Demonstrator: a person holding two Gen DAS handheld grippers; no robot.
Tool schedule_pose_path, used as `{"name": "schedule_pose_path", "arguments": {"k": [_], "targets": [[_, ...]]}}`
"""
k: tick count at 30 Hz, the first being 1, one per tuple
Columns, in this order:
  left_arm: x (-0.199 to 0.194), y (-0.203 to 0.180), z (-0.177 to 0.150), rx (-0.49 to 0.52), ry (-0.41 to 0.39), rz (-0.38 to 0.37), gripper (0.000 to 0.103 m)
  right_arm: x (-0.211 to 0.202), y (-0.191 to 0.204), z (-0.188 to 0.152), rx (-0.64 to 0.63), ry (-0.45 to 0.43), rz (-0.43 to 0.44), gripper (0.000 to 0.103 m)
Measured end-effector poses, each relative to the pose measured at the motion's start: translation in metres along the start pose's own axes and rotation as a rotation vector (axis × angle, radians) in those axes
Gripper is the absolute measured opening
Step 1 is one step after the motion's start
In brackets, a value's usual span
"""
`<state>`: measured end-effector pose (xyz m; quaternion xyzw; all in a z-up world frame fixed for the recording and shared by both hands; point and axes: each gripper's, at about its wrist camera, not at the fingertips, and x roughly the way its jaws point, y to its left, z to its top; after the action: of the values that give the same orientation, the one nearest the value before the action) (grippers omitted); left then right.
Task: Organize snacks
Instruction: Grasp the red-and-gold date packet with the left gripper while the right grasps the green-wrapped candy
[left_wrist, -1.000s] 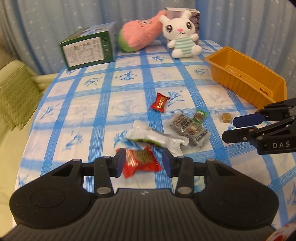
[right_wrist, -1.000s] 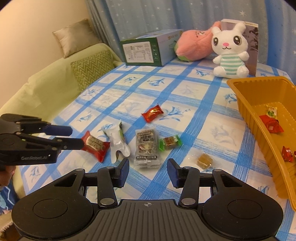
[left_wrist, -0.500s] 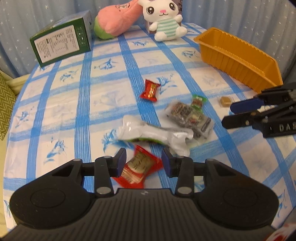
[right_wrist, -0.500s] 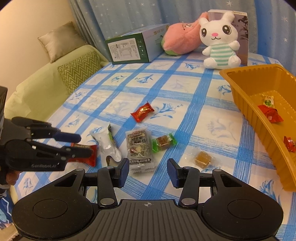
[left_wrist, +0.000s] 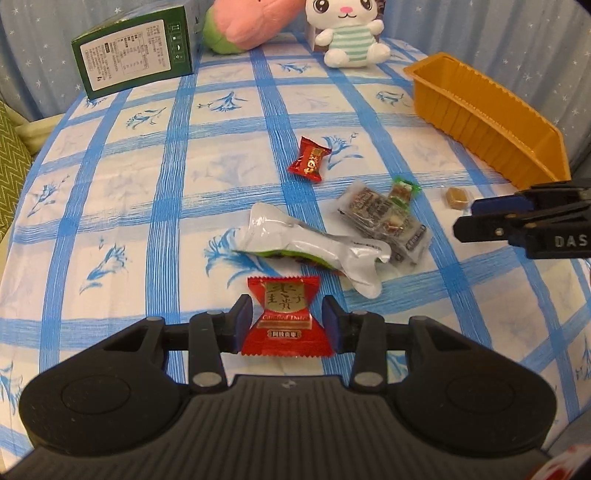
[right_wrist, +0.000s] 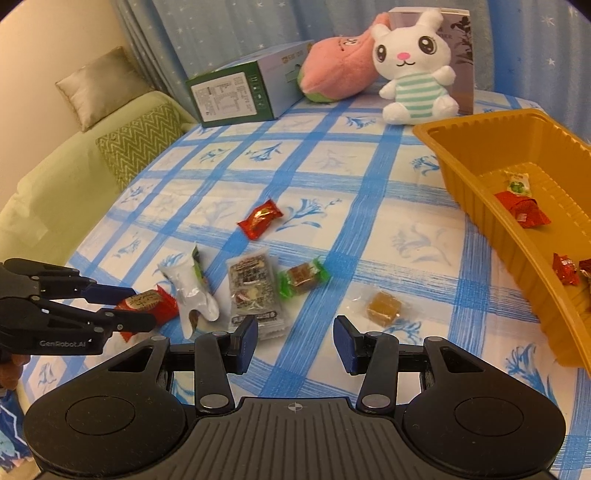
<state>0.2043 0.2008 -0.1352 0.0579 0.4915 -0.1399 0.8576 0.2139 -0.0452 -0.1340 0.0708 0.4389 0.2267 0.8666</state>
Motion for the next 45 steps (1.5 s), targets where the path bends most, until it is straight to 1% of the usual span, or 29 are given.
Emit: {"name": "schedule_pose_path", "arguments": {"k": [3, 4, 5, 8, 13, 19, 25, 28, 33, 35, 39, 45], "targets": [[0.009, 0.0, 0.005, -0.008, 0.028, 0.009, 0.037, -0.002, -0.003, 0.001, 0.012, -0.008, -0.008, 0.047], [0.011, 0.0, 0.005, -0.007, 0.035, 0.012, 0.034, -0.002, -0.005, 0.002, 0.016, -0.011, -0.01, 0.047], [0.014, 0.0, 0.005, -0.007, 0.042, 0.012, 0.029, -0.002, -0.006, 0.002, 0.022, -0.013, -0.012, 0.047], [0.017, 0.002, 0.002, -0.024, 0.053, 0.009, 0.029, -0.001, -0.009, 0.003, 0.039, -0.016, -0.013, 0.047], [0.012, 0.006, -0.002, -0.052, 0.02, 0.025, 0.023, 0.006, -0.009, 0.006, 0.05, -0.014, -0.014, 0.047], [0.002, 0.02, -0.004, -0.135, -0.02, 0.053, 0.023, 0.02, -0.007, 0.011, 0.056, -0.006, -0.008, 0.047], [-0.006, 0.034, -0.004, -0.185, -0.037, 0.093, 0.023, 0.037, -0.009, 0.019, 0.121, 0.003, 0.011, 0.046], [-0.008, 0.041, -0.005, -0.207, -0.041, 0.113, 0.023, 0.045, -0.009, 0.024, 0.133, 0.003, 0.005, 0.035], [-0.009, 0.049, -0.006, -0.229, -0.043, 0.131, 0.023, 0.056, -0.006, 0.033, 0.137, -0.006, -0.024, 0.034], [-0.009, 0.051, -0.006, -0.234, -0.044, 0.133, 0.023, 0.061, -0.004, 0.037, 0.124, -0.008, -0.038, 0.034], [-0.009, 0.054, -0.006, -0.241, -0.044, 0.136, 0.023, 0.07, 0.007, 0.04, 0.027, 0.004, -0.091, 0.032], [-0.011, 0.056, -0.006, -0.251, -0.05, 0.139, 0.023, 0.076, 0.02, 0.032, -0.114, 0.012, -0.146, 0.025]]}}
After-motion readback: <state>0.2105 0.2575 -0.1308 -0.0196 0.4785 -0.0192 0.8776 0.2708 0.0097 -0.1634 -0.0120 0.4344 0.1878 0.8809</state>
